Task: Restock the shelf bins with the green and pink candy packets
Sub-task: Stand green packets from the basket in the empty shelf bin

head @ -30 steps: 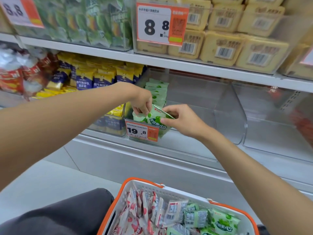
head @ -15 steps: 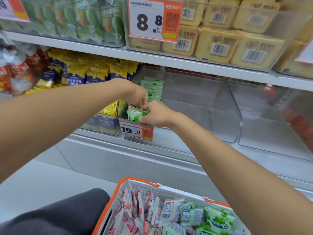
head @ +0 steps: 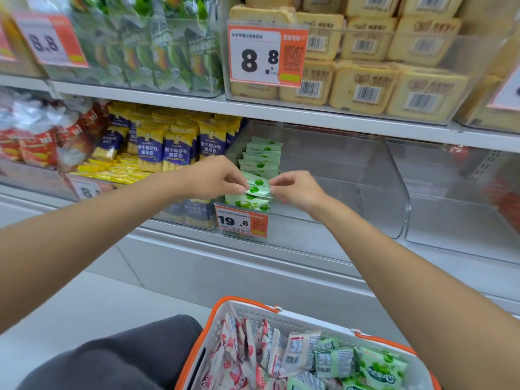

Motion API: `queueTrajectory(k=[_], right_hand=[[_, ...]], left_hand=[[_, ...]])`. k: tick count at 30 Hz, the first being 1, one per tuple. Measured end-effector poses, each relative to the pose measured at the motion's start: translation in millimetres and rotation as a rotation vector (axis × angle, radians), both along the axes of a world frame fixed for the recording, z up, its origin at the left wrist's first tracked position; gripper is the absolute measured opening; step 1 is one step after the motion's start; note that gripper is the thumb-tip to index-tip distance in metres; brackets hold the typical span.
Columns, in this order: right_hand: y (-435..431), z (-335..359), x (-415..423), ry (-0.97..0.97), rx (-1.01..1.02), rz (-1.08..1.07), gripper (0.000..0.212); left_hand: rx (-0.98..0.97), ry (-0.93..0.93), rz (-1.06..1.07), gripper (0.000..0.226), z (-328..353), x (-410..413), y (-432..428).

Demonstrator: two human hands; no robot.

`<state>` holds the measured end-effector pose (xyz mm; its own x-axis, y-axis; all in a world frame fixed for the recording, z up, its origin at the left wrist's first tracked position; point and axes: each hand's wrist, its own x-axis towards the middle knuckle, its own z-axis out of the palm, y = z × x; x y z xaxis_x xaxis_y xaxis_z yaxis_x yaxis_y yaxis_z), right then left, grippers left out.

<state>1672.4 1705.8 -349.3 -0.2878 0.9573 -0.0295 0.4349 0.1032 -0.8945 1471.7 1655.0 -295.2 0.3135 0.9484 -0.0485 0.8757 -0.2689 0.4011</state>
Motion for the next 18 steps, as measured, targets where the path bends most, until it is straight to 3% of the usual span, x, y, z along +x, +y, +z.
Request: queueTrajectory(k=[4, 14, 18], right_hand=[[-0.6, -3.9, -4.3, -0.194, -0.071, 0.164, 0.013], [4.3, -25.2, -8.6, 0.011, -0.007, -0.014, 0.009], [4.9, -25.1, -10.6, 0.015, -0.054, -0.030, 0.019]], left_hand=[[-0.029, 0.031, -0.029, 0.027, -5.4, 12.5, 7.3], [-0.101, 0.113, -0.016, 0.018, -10.0, 13.8, 30.0], [-0.133, 0.230, -0.042, 0.026, -17.3, 17.4, 32.5]])
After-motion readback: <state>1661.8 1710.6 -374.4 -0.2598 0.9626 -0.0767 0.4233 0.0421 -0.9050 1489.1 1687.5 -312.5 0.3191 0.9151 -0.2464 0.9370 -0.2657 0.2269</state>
